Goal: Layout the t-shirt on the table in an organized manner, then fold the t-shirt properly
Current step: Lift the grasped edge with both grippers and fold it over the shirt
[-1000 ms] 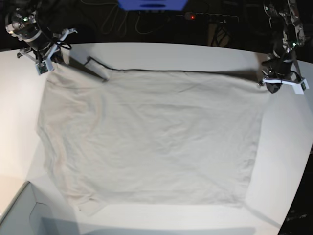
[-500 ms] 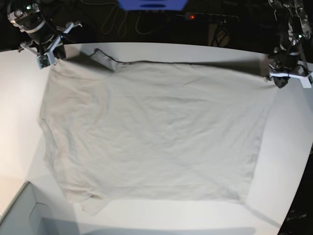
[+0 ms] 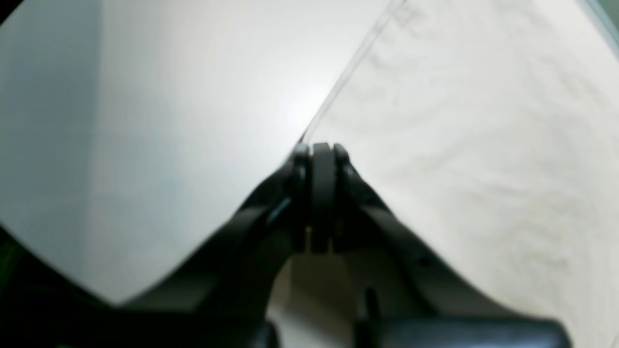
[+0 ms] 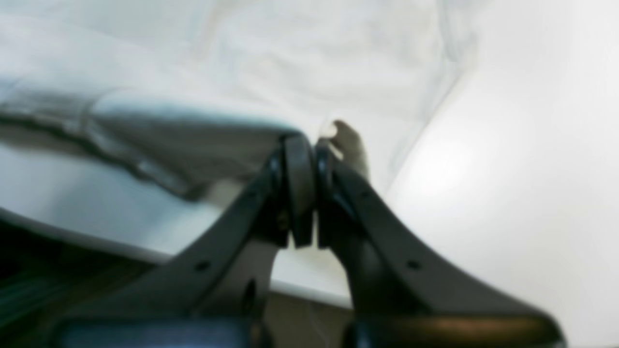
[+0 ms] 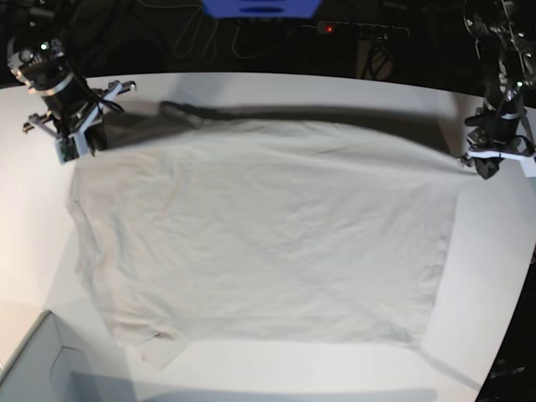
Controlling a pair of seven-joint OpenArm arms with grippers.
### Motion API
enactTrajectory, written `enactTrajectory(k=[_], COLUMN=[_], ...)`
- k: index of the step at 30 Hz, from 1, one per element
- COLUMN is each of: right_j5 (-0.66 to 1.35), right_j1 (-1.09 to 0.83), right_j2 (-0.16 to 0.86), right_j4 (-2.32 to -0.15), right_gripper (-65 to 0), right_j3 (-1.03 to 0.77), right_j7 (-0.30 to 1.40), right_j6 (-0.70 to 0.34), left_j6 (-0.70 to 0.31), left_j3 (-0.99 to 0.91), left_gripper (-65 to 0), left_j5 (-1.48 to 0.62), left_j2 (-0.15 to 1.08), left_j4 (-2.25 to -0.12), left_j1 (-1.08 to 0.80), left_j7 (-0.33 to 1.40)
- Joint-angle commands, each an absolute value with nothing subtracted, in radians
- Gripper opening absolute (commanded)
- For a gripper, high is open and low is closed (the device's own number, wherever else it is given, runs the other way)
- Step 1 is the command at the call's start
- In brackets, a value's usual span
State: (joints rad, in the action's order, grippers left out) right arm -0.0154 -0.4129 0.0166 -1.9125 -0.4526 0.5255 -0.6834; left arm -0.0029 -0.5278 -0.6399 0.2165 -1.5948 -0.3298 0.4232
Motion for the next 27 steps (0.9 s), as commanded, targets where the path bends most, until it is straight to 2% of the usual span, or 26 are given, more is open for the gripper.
enactTrajectory(k=[1, 8, 18, 27], right_j5=[0.001, -0.001, -0.001, -0.002], right_j1=[-0.383, -0.228, 0.018, 0.168], right_j2=[0.024, 0.025, 0.07, 0.113], right_j4=[-1.928, -1.896, -1.613, -1.415], right_gripper=[-65.0, -65.0, -65.0, -65.0], right_j3=[-0.458, -0.449, -0.447, -0.417], right_j7=[0.498, 0.498, 0.498, 0.492], right_j6=[-0.698, -0.698, -0.698, -0.698], left_j6=[-0.007, -0.007, -0.007, -0.007], left_j3=[-0.53, -0.489, -0.44, -0.401], left_gripper=[-65.0, -65.0, -64.9, -64.9], left_j5=[-0.642, -0.642, -0.642, -0.642], left_j2=[0.231, 0.243, 0.306, 0.309], left_j4=[-1.612, -1.561, -1.371, -1.277], left_j1=[-0.306, -0.182, -0.016, 0.093], left_j7=[0.403, 0.403, 0.403, 0.4])
